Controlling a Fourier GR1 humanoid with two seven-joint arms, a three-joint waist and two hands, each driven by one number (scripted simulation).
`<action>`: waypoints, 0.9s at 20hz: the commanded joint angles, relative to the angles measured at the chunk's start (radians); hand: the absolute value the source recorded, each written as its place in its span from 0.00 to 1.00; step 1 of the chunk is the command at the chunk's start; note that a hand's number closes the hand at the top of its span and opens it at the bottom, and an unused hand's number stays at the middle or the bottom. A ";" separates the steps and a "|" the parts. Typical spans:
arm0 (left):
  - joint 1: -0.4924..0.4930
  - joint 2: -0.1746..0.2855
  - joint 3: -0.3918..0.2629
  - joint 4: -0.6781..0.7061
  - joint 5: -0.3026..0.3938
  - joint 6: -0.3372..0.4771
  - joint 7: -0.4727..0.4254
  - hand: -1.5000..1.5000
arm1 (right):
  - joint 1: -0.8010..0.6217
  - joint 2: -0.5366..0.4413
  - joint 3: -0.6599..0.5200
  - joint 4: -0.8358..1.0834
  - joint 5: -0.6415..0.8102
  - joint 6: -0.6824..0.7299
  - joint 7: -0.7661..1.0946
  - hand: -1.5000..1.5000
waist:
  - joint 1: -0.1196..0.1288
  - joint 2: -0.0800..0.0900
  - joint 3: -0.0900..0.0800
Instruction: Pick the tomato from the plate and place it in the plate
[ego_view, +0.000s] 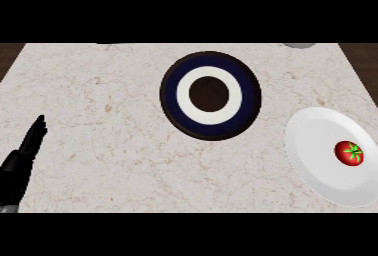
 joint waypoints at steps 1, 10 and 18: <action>0.044 -0.027 -0.022 -0.035 -0.041 0.027 -0.012 0.50 | 0.166 0.089 -0.066 -0.185 -0.016 -0.068 -0.045 0.00 | 0.009 -0.005 -0.001; 0.030 -0.016 -0.003 -0.077 -0.049 -0.015 0.047 0.50 | 0.440 -0.107 0.018 -0.332 0.079 0.122 0.225 0.00 | 0.023 0.001 -0.002; -0.044 -0.062 -0.026 -0.039 -0.101 0.004 0.065 0.50 | 0.395 -0.391 -0.003 -0.269 0.124 0.203 0.556 0.00 | 0.030 0.006 -0.002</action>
